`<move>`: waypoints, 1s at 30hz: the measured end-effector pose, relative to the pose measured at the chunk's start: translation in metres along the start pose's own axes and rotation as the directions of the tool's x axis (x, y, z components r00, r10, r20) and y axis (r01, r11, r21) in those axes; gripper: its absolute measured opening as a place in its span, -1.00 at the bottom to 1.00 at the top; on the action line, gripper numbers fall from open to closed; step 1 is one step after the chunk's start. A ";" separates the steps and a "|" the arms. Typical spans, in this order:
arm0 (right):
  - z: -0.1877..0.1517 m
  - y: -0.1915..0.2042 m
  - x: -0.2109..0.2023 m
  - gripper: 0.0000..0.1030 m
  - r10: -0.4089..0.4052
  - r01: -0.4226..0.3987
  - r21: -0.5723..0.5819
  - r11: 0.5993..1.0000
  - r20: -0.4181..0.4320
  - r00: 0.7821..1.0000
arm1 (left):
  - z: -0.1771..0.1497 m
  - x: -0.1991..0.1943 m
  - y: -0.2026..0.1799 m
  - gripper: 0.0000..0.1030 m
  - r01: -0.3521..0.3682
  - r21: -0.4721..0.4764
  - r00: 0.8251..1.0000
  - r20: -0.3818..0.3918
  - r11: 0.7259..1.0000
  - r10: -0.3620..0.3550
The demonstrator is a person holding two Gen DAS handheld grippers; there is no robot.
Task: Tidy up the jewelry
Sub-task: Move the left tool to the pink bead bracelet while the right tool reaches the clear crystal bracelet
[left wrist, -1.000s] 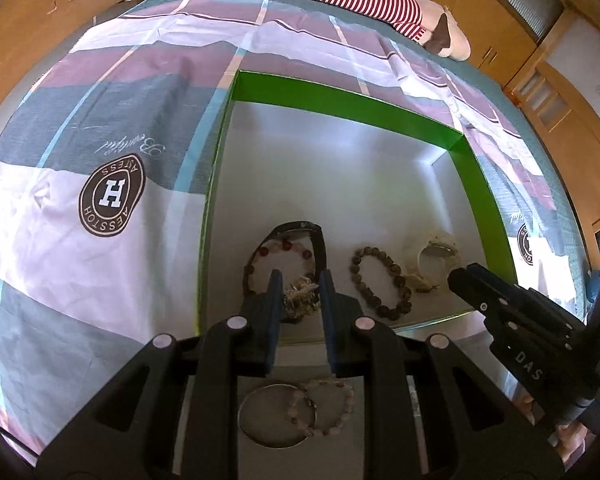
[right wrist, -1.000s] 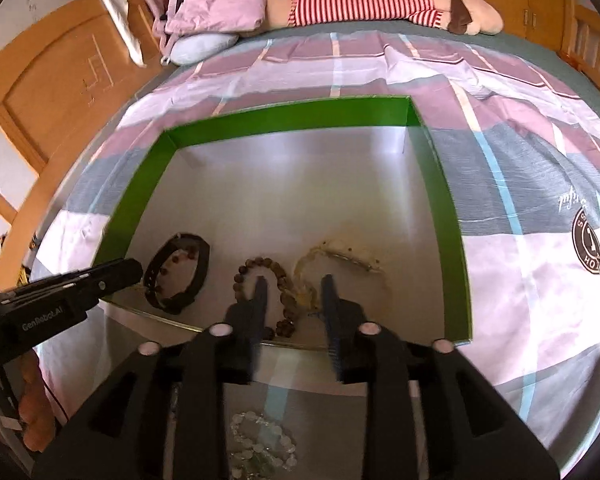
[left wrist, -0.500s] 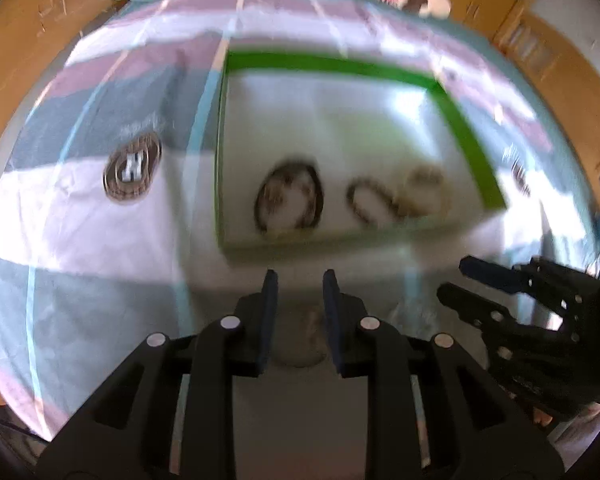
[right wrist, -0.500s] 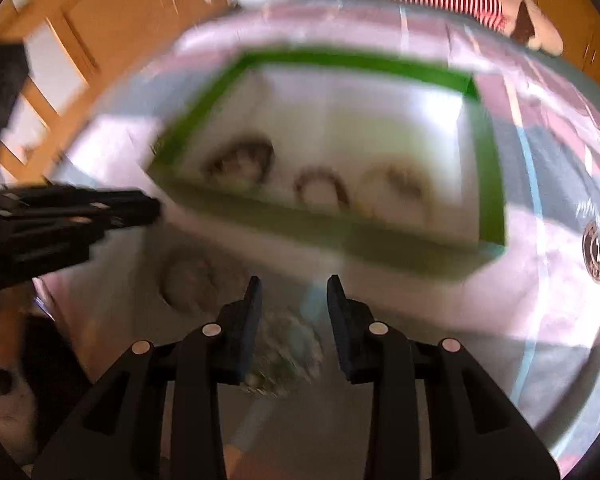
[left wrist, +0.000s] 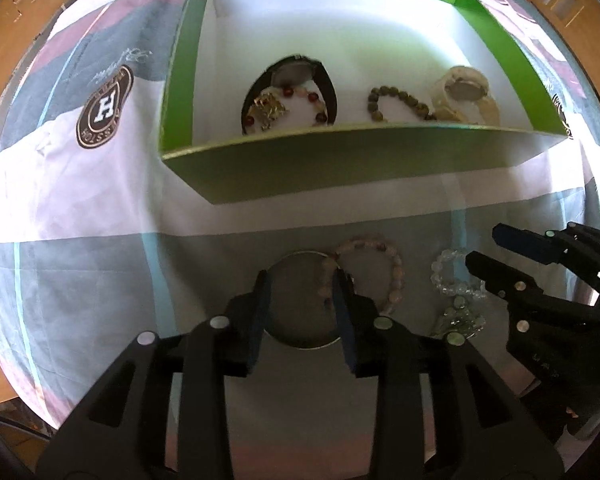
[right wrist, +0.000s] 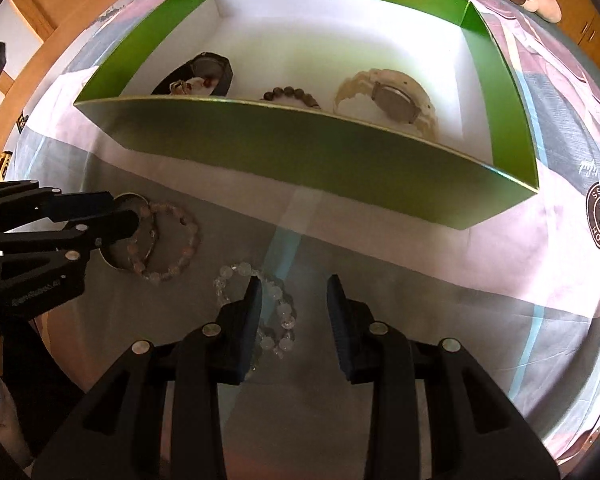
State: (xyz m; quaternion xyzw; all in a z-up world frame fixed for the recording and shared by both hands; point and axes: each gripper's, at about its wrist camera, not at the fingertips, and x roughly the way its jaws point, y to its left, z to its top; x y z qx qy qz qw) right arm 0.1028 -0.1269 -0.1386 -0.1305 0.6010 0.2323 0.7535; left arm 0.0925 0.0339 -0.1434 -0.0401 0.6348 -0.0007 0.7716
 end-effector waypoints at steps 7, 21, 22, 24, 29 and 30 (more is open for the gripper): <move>-0.001 0.007 0.011 -0.34 -0.021 0.020 -0.026 0.999 -0.032 0.999 | -0.001 0.010 -0.014 -0.22 -0.008 0.029 1.000 -0.017 1.000 0.009; 0.007 -0.007 0.001 -0.34 -0.040 0.040 0.036 0.999 -0.004 0.999 | 0.006 0.014 -0.011 -0.45 0.002 -0.005 0.999 -0.036 1.000 -0.002; 0.000 -0.005 0.001 -0.34 -0.042 0.042 0.033 0.999 -0.007 0.999 | 0.006 0.016 -0.012 -0.45 -0.005 0.000 0.999 -0.035 1.000 0.005; -0.002 -0.003 0.005 -0.34 -0.051 0.051 0.026 0.998 -0.015 0.999 | 0.004 0.018 -0.014 -0.45 -0.011 0.005 0.999 -0.033 1.000 0.011; -0.001 0.003 0.010 -0.34 -0.067 0.068 0.017 0.998 -0.024 0.997 | 0.002 0.016 -0.021 -0.44 -0.011 0.002 0.999 -0.031 1.000 0.011; -0.001 0.002 0.010 -0.34 -0.068 0.068 0.017 0.998 -0.024 0.997 | 0.001 0.015 -0.021 -0.43 -0.014 0.003 0.999 -0.031 1.000 0.014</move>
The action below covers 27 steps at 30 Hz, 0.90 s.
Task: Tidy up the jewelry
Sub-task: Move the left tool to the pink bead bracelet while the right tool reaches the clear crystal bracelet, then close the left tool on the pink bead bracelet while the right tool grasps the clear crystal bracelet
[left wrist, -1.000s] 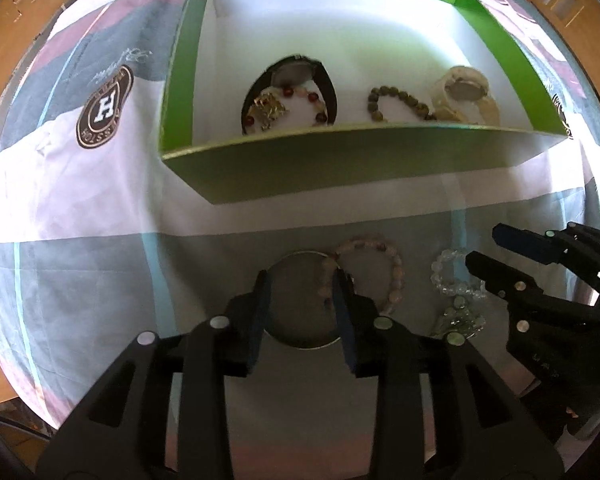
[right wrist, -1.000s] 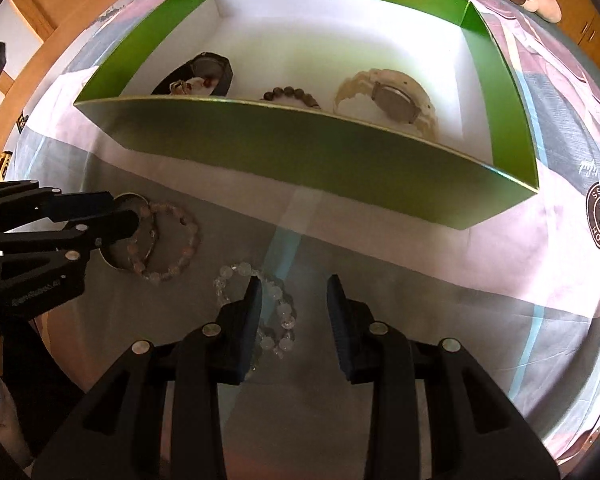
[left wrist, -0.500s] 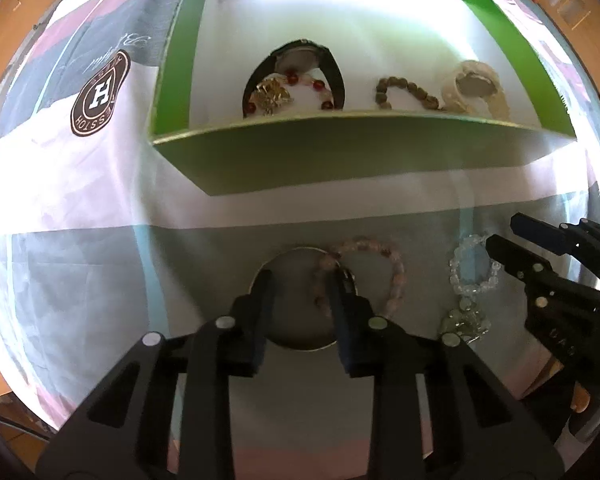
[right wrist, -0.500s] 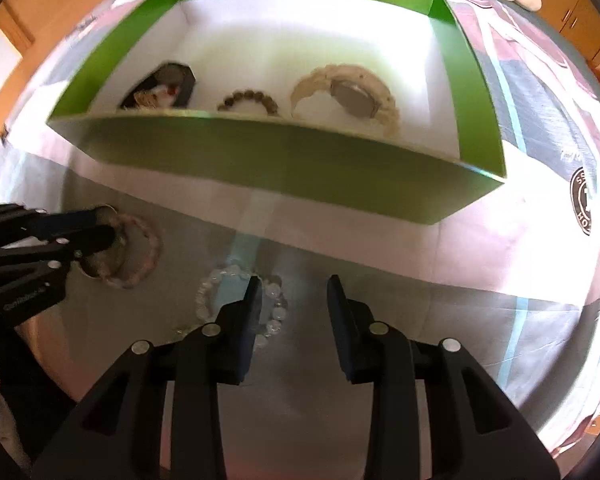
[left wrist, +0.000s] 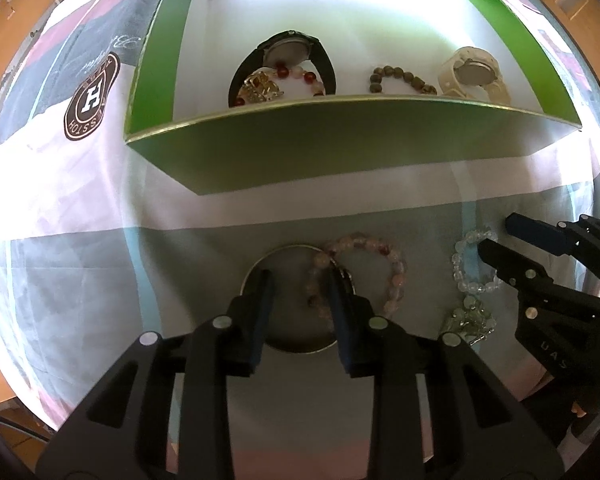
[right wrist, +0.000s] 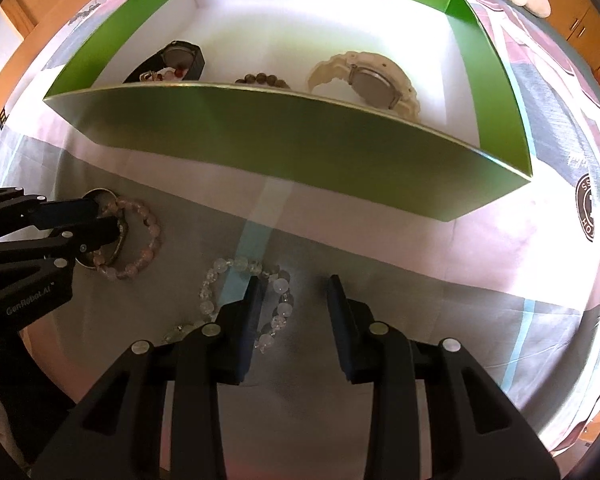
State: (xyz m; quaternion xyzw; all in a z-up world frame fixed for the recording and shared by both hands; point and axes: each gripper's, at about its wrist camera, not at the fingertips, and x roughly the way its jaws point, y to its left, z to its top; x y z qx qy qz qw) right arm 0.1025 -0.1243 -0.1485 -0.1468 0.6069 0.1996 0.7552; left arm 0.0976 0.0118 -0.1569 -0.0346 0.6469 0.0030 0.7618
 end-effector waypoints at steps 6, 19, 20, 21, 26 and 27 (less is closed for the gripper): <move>-0.002 0.000 -0.001 -0.02 -0.011 0.011 -0.013 1.000 0.000 1.000 | -0.003 0.002 -0.001 -0.38 -0.002 0.005 1.000 0.000 1.000 0.002; -0.005 0.008 -0.003 -0.07 -0.018 0.019 -0.027 0.999 0.010 1.000 | -0.005 0.003 -0.007 -0.27 -0.005 0.013 1.000 0.003 1.000 0.005; -0.006 0.008 -0.004 -0.14 -0.016 0.017 -0.030 0.999 0.014 1.000 | -0.005 0.003 -0.007 -0.27 -0.005 0.013 1.000 0.003 1.000 0.005; -0.007 0.008 -0.005 -0.26 -0.011 0.011 -0.034 0.999 0.015 1.000 | -0.005 0.003 -0.007 -0.27 -0.005 0.013 1.000 0.004 1.000 0.005; -0.009 0.014 -0.005 -0.53 0.003 -0.002 -0.058 0.998 0.018 1.000 | -0.006 0.001 -0.007 -0.43 -0.006 0.015 1.000 0.008 1.000 0.006; -0.010 0.015 -0.006 -0.53 0.001 0.001 -0.060 0.998 0.019 1.000 | -0.006 0.000 -0.006 -0.49 -0.004 0.017 1.000 0.009 1.000 0.004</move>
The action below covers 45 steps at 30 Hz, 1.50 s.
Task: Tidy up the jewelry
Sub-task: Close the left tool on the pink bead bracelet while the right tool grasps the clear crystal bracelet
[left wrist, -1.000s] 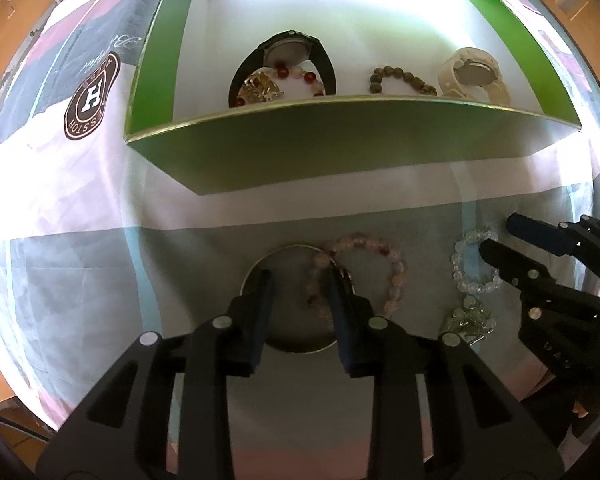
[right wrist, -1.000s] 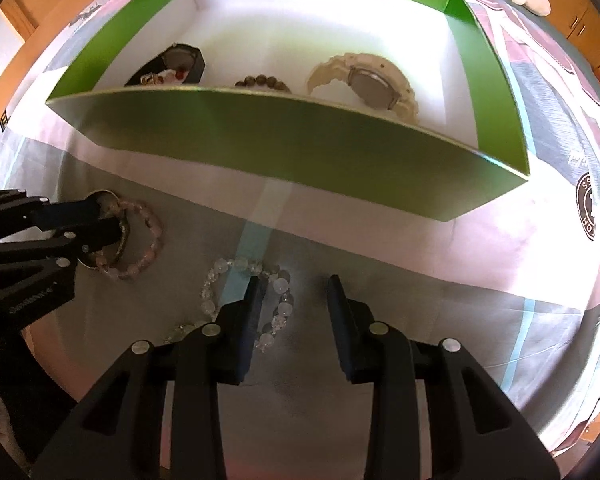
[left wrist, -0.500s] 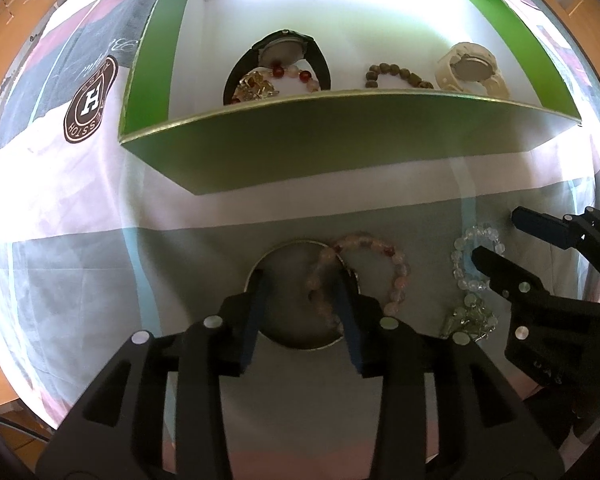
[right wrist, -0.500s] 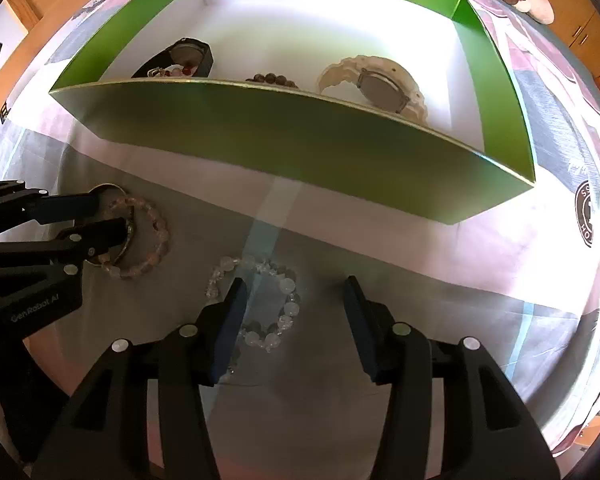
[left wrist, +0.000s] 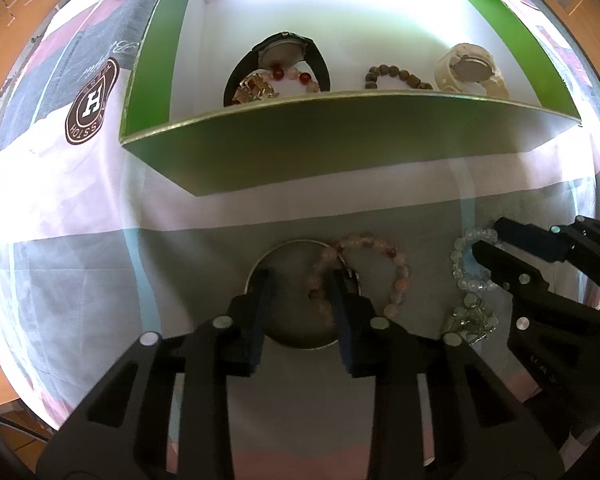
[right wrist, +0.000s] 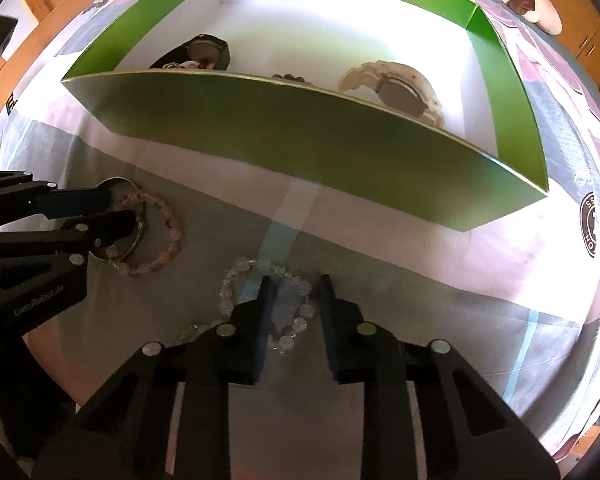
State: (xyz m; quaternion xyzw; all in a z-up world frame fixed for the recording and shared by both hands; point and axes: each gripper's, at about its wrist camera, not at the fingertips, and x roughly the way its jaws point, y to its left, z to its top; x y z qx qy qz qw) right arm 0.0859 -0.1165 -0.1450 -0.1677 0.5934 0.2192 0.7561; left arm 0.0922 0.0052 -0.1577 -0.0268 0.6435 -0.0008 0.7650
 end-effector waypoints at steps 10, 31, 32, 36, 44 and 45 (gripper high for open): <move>0.004 -0.009 -0.001 -0.49 0.029 -0.029 0.041 0.999 -0.001 1.000 | -0.001 -0.004 0.000 -0.55 0.008 -0.002 1.000 -0.001 1.000 -0.008; 0.006 -0.002 -0.006 -0.49 -0.007 0.007 0.015 1.000 0.003 1.000 | -0.001 -0.004 -0.007 -0.52 -0.008 0.017 1.000 0.002 1.000 0.008; 0.006 -0.001 -0.006 -0.49 -0.007 0.007 0.015 1.000 0.004 1.000 | -0.001 -0.004 -0.007 -0.52 -0.008 0.017 1.000 0.002 1.000 0.008; 0.006 0.000 -0.006 -0.49 -0.009 0.009 0.016 1.000 0.006 1.000 | -0.001 -0.004 -0.007 -0.52 -0.008 0.016 1.000 0.001 1.000 0.008; 0.005 0.001 -0.009 -0.62 0.001 -0.001 0.006 1.000 0.014 1.000 | -0.001 -0.007 -0.004 -0.78 0.014 0.024 1.000 0.009 1.000 -0.014; 0.005 0.002 -0.009 -0.72 0.006 -0.006 0.003 1.000 0.016 1.000 | -0.001 -0.007 -0.005 -0.80 0.011 0.023 1.000 0.011 1.000 -0.012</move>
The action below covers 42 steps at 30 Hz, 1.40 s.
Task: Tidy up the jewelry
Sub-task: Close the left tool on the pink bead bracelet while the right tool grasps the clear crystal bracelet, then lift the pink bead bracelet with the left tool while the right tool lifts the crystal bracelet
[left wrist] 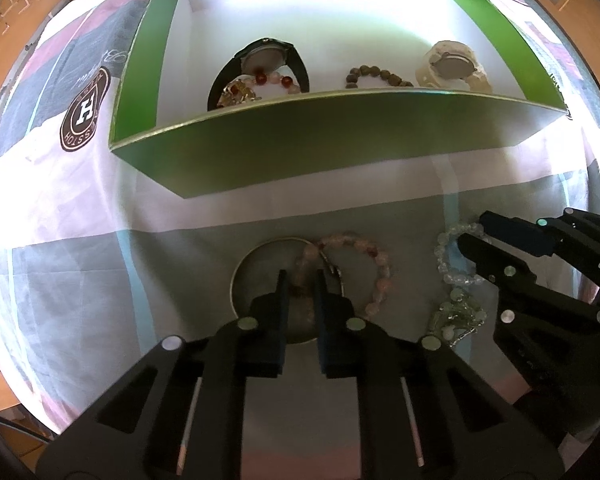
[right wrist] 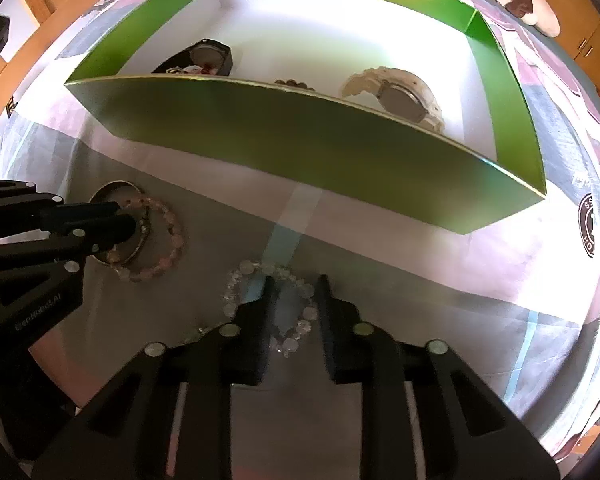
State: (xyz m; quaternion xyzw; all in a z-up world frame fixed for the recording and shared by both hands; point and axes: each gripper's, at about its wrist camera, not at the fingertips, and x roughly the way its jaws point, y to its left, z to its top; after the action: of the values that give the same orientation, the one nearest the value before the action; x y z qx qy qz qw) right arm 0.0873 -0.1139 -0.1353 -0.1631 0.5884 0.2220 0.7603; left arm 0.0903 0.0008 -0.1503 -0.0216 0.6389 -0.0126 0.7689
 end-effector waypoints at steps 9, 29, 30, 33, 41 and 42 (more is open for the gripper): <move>0.001 -0.002 -0.003 -0.80 0.008 -0.008 0.005 1.000 0.011 1.000 | 0.005 -0.014 0.015 -0.86 -0.019 -0.047 0.998 0.055 0.999 0.022; 0.005 -0.005 -0.022 -0.86 0.018 -0.020 0.025 0.999 0.061 0.998 | -0.001 -0.042 -0.006 -0.86 -0.063 0.013 0.984 0.165 0.998 0.060; 0.006 -0.007 -0.021 -0.86 0.018 -0.019 0.025 1.000 0.060 0.998 | 0.000 -0.039 -0.008 -0.86 -0.064 0.013 0.984 0.165 0.998 0.061; 0.007 -0.008 -0.021 -0.86 0.016 -0.018 0.028 0.999 0.061 0.998 | 0.001 -0.040 -0.008 -0.86 -0.062 0.013 0.984 0.167 0.998 0.059; 0.004 -0.010 -0.033 -0.85 0.041 -0.044 0.030 0.999 0.100 0.994 | -0.005 -0.060 -0.006 -0.86 -0.058 0.008 0.965 0.255 0.998 0.054; 0.000 -0.013 -0.035 -0.85 0.042 -0.045 0.030 0.999 0.103 0.994 | -0.005 -0.062 -0.006 -0.86 -0.062 0.009 0.963 0.264 0.998 0.057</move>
State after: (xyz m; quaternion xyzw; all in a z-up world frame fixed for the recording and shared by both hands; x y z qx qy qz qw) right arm 0.0869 -0.1301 -0.1012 -0.1265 0.5556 0.2370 0.7869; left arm 0.0739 -0.0026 -0.0900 0.0026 0.5311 0.0081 0.8473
